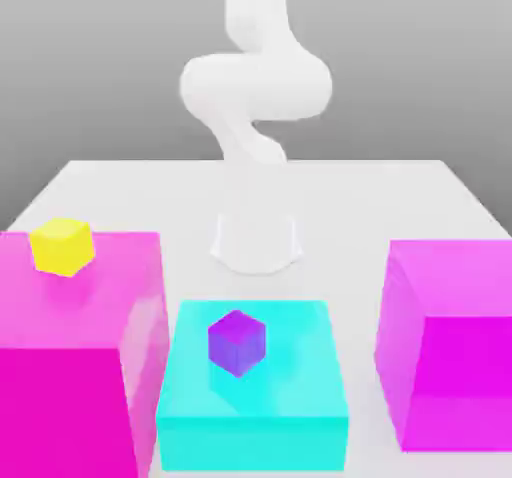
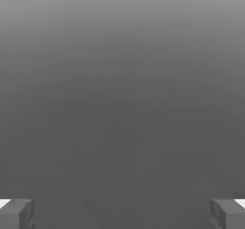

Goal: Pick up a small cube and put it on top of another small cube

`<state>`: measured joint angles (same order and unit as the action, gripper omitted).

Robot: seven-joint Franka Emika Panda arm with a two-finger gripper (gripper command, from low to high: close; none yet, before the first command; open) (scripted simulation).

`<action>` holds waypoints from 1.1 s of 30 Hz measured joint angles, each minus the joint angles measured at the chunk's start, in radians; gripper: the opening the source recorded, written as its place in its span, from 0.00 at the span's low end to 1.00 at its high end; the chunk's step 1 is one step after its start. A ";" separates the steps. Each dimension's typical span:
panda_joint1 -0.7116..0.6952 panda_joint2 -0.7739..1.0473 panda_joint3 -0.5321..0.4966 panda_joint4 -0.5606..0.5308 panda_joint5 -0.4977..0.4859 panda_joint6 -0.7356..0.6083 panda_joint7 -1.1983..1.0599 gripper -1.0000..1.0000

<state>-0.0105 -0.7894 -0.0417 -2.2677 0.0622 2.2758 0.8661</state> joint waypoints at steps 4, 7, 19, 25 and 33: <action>-0.070 0.068 -0.038 0.005 0.061 0.010 0.161 0.50; -0.137 0.132 -0.049 -0.011 0.083 0.037 0.287 0.50; -0.392 0.395 -0.093 -0.091 0.130 0.160 0.809 0.50; -0.504 0.525 -0.131 -0.132 0.144 0.225 1.078 0.50; -0.639 0.698 -0.204 -0.187 0.161 0.309 1.437 0.50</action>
<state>-0.6496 -0.0911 -0.2458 -2.4547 0.2230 2.5853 2.3026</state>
